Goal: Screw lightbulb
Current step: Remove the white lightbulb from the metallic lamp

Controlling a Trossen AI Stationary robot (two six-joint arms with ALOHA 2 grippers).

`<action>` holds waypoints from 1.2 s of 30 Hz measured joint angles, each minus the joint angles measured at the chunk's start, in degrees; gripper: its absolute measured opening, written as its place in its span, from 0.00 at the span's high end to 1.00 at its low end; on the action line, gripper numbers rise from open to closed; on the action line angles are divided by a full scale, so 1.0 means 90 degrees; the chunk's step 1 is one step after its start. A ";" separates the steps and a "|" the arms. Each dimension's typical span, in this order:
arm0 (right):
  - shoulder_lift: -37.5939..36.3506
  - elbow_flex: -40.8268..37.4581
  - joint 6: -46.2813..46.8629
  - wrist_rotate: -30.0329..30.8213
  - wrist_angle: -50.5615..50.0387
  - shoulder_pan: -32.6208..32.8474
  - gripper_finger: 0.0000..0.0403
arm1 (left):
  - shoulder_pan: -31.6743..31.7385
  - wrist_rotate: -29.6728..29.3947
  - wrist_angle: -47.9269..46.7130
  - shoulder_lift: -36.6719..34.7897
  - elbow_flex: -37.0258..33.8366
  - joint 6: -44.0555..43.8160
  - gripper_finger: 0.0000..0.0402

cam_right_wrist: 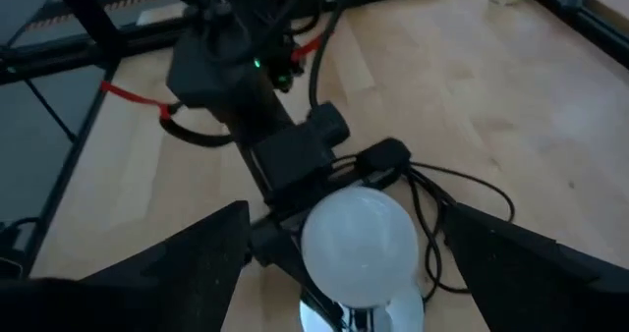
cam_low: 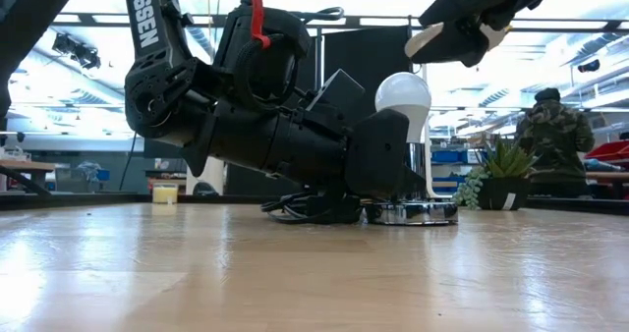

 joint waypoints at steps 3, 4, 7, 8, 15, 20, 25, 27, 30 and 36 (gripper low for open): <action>0.0000 0.0000 0.0002 0.0012 0.0099 0.0015 0.13 | 0.0000 -0.0001 -0.0002 0.0000 0.0000 0.0000 0.51; 0.0000 0.0000 -0.0005 0.0013 0.0108 0.0023 0.13 | 0.0000 -0.0001 -0.0003 0.0000 0.0000 -0.0001 0.51; 0.0000 0.0000 -0.0063 0.0036 0.0109 0.0024 0.13 | 0.0000 -0.0001 -0.0003 0.0000 0.0000 0.0000 0.51; 0.0000 0.0000 -0.0049 0.0034 0.0107 0.0024 0.13 | 0.0000 -0.0001 -0.0005 0.0000 0.0000 0.0000 0.51; 0.0002 0.0000 -0.0019 0.0112 0.0105 0.0071 0.13 | 0.0000 -0.0001 -0.0007 0.0000 0.0000 0.0000 0.51; 0.0002 0.0000 0.0007 0.0194 0.0105 0.0083 0.13 | 0.0000 -0.0001 -0.0010 -0.0002 0.0000 0.0000 0.51; 0.0002 0.0000 0.0017 0.0199 0.0109 0.0083 0.13 | 0.0000 -0.0001 -0.0012 -0.0002 0.0002 0.0000 0.51; 0.0005 0.0000 -0.0007 0.0199 0.0134 0.0083 0.13 | 0.0000 -0.0001 -0.0012 -0.0004 0.0002 0.0000 0.51; 0.0005 0.0000 0.0008 0.0219 0.0128 0.0083 0.13 | 0.0000 -0.0001 -0.0012 -0.0005 0.0002 0.0000 0.51; 0.0010 0.0000 -0.0149 0.0245 -0.0251 0.0083 0.13 | -0.0001 -0.0001 -0.0018 -0.0005 0.0007 -0.0012 0.51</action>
